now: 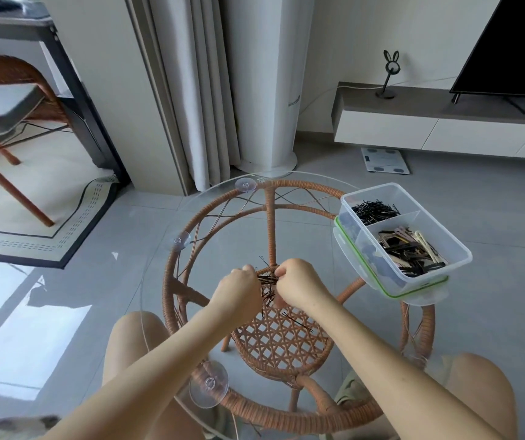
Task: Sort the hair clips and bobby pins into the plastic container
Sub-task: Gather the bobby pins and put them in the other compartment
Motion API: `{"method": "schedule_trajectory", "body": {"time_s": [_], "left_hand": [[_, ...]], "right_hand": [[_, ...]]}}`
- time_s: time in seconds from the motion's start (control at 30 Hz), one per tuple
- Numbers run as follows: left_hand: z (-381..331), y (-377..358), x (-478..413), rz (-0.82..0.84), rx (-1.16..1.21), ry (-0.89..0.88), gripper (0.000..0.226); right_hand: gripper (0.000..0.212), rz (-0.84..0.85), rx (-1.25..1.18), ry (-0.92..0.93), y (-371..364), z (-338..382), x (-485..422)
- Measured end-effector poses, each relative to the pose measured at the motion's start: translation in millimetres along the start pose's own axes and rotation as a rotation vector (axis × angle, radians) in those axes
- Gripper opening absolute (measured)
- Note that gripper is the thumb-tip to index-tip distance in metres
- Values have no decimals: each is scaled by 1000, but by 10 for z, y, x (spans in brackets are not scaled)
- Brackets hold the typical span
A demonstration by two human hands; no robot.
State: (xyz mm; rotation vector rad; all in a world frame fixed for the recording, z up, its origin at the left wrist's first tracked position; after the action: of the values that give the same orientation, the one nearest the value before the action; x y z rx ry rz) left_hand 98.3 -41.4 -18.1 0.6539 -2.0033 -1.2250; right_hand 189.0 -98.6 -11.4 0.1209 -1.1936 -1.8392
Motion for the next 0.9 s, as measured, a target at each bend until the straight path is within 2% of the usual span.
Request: {"method": "schedule_trajectory", "body": {"time_s": [0.07, 0.17, 0.27, 0.37, 0.43, 0.67, 0.73, 0.83, 0.9], "left_hand": [[-50, 7, -7, 10, 15, -36, 25], [-34, 25, 77, -21, -28, -43, 44], [10, 2, 143, -46, -88, -28, 64], [-5, -11, 64, -42, -62, -65, 69], [10, 12, -2, -24, -6, -78, 67], [95, 133, 9, -105, -40, -116, 51], [135, 119, 44, -104, -69, -98, 51], [134, 62, 96, -73, -99, -125, 53], [112, 37, 130, -51, -104, -155, 48]], "right_hand": [[37, -63, -39, 46, 161, -44, -29], [44, -65, 93, 170, 297, -75, -135], [61, 73, 217, 245, 202, -84, -283], [81, 233, 274, 333, 31, 25, -308], [73, 255, 300, 401, -52, 126, -299], [16, 197, 274, 518, -92, 147, -165], [12, 158, 330, 524, -117, 118, -96], [19, 57, 470, 566, -181, 91, -11], [22, 30, 471, 564, -198, 52, 13]]}}
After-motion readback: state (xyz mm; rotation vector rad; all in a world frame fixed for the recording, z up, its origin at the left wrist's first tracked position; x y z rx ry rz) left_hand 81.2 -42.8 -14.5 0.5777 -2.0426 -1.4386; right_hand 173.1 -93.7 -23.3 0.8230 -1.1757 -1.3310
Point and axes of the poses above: each hand's wrist, its own x-axis away from the middle knuckle, its own y-axis out of the back of the hand, z = x × y, the point moved 9 cm from there along -x, towards the middle knuckle, and after that the axes turned 1 degree about -y, right-handed, at the moved point
